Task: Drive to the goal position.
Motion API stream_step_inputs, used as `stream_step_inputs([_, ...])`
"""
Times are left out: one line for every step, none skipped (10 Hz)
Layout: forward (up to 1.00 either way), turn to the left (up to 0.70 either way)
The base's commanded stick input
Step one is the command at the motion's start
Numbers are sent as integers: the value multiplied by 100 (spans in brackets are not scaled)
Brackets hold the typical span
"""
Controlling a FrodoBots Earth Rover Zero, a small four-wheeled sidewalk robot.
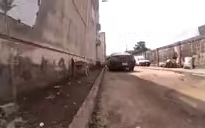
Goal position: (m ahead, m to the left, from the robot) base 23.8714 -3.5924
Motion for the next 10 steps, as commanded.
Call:
stream_step_inputs([0,-85])
stream_step_inputs([0,-85])
stream_step_inputs([0,-85])
stream_step_inputs([0,-85])
stream_step_inputs([0,-85])
stream_step_inputs([0,-85])
stream_step_inputs([0,-85])
stream_step_inputs([0,-85])
stream_step_inputs([0,-85])
stream_step_inputs([0,-85])
